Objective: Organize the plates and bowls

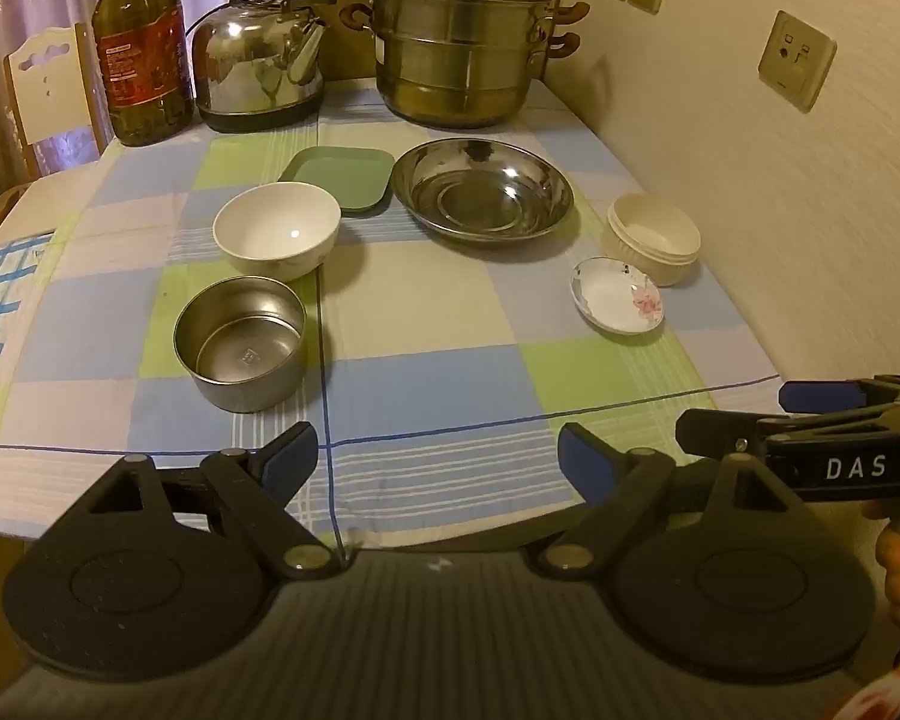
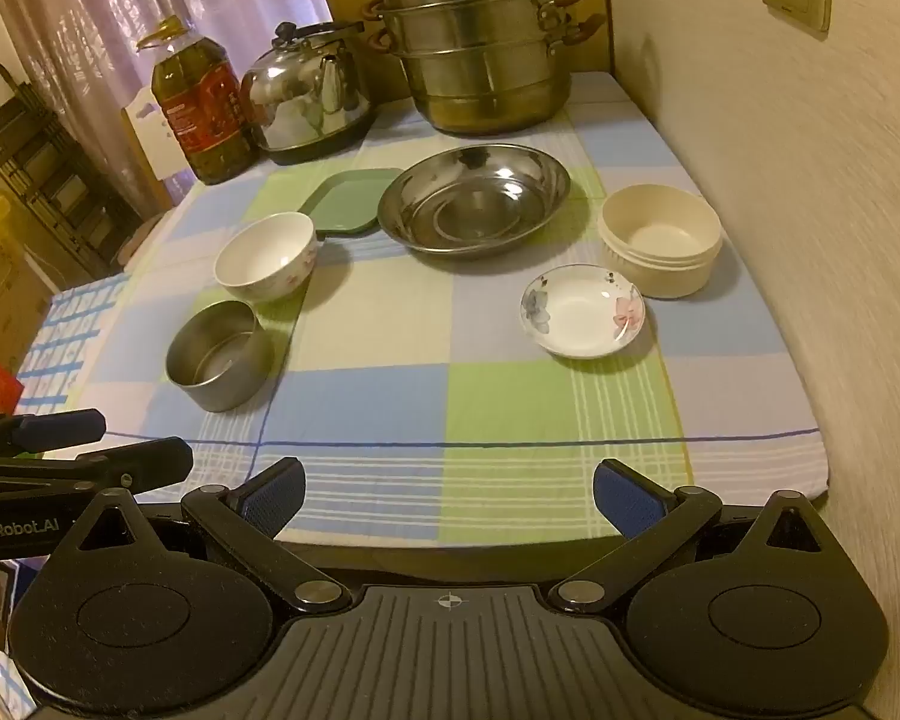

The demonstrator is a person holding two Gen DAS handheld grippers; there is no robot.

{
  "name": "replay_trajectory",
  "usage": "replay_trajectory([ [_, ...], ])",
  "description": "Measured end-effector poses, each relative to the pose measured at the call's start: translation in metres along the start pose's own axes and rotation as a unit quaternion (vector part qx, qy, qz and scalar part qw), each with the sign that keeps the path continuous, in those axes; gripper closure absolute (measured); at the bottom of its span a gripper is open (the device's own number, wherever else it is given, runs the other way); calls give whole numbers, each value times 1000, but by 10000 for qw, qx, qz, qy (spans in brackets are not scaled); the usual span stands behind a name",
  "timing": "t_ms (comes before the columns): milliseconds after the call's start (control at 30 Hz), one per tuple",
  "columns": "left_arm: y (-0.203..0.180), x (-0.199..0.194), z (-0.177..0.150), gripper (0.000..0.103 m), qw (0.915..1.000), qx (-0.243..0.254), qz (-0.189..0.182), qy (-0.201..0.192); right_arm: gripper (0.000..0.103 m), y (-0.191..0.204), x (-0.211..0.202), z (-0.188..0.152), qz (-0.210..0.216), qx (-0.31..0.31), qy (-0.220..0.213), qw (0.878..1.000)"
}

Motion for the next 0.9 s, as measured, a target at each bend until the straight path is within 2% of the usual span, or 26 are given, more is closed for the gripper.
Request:
replay_trajectory([
  [900,-3,5,-5,17,10000,5,-13,7,1,2,1,2,-17,-11,7,10000],
])
Point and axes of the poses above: each gripper's, at about its wrist camera, not at the fingertips, and x roughly the way its jaws point, y to its left, z to its top, the point moved 10 cm from there along x, roughly the way its jaws point, and after that the axes turned 9 degrees about -x, right-handed, at the moved point
